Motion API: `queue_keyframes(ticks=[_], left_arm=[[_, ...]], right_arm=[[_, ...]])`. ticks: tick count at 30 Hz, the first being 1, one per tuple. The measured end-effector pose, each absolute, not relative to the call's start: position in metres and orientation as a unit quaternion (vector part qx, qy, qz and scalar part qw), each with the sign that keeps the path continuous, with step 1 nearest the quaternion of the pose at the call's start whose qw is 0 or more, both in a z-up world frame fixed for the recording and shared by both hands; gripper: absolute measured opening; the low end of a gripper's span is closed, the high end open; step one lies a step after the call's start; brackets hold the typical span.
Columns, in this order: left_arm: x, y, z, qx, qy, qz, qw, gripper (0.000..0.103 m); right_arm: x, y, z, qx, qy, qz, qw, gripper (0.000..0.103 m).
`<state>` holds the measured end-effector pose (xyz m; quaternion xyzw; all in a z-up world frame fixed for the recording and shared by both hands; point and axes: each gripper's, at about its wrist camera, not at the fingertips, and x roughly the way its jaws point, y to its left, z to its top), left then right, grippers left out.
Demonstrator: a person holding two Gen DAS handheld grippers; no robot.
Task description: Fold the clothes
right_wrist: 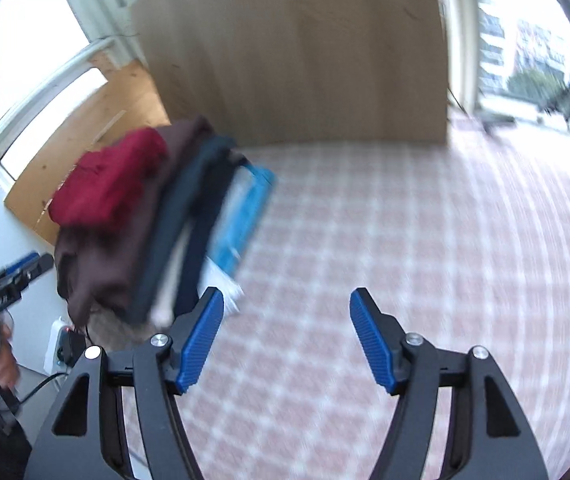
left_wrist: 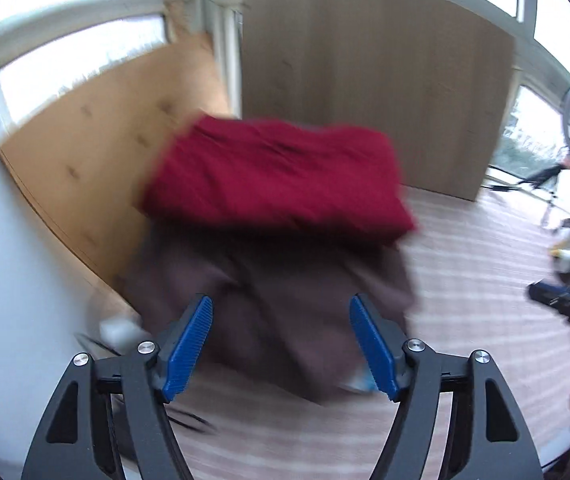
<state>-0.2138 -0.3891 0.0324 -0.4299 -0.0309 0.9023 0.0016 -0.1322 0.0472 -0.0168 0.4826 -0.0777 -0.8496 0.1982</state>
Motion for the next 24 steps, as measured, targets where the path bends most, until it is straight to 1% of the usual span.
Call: queue_keyframes(ticks=[3,8,15,19,24], left_arm=[[-0.199,-0.372,0.029,-0.436,-0.056,0.898,0.010,0.069],[-0.158,-0.364,0.045,-0.431,-0.031,0.902,-0.016,0.070],[-0.132,-0.363,0.051,-0.430,-0.021,0.901,-0.046,0.071],[-0.118,-0.355,0.051,-0.432,-0.017,0.900,-0.060,0.071],[-0.093,-0.336,0.063,-0.421,-0.032,0.905,-0.059,0.071]], right_arm=[[-0.111,0.076,-0.015,0.480,-0.092,-0.855,0.173,0.065],[-0.078,0.108,-0.008,0.470,-0.089,-0.866,0.144,0.065],[-0.063,0.120,-0.015,0.489,-0.108,-0.855,0.131,0.065],[-0.053,0.120,-0.015,0.494,-0.099,-0.853,0.137,0.065],[-0.036,0.124,-0.004,0.480,-0.064,-0.863,0.146,0.065]])
